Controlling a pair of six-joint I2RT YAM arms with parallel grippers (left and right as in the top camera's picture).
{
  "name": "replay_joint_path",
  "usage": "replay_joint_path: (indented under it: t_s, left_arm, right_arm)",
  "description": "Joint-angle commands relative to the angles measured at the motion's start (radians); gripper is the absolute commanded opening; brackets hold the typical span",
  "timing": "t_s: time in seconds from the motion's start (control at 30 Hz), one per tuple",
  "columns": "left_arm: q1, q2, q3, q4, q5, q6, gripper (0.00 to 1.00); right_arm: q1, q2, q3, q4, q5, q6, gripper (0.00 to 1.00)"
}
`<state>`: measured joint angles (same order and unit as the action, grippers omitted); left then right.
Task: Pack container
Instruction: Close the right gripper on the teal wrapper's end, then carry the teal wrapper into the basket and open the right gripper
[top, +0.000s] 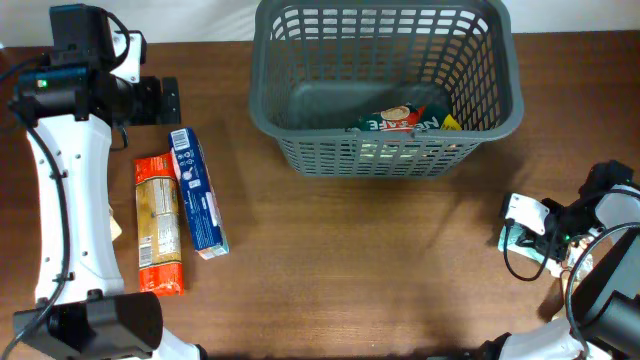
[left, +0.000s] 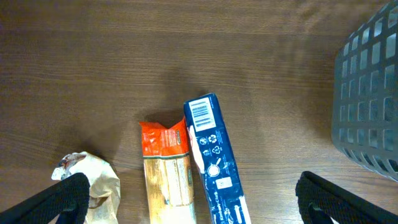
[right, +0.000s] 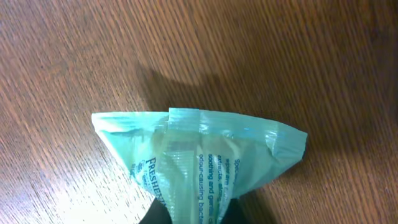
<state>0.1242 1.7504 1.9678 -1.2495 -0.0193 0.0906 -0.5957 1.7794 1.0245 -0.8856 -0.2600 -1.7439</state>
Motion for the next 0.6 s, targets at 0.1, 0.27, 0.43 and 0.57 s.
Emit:
replay_joint_path:
  t_s: [0.1,0.27,0.43,0.57]
  left_arm:
    - [0.003,0.011,0.009,-0.008,-0.003,0.020,0.99]
    - [0.003,0.011,0.009,-0.007,-0.003,0.020,0.99]
    - [0.003,0.011,0.009,-0.007,-0.003,0.020,0.99]
    - [0.003,0.011,0.009,-0.007,-0.003,0.020,0.99]
  right_arm:
    - [0.006,0.008,-0.005,0.024,-0.074,0.058,0.04]
    - [0.006,0.007,0.006,0.037,-0.078,0.108,0.04]
    - [0.006,-0.001,0.061,0.034,-0.114,0.328,0.04]
    - [0.006,-0.006,0.157,0.022,-0.096,0.647,0.04]
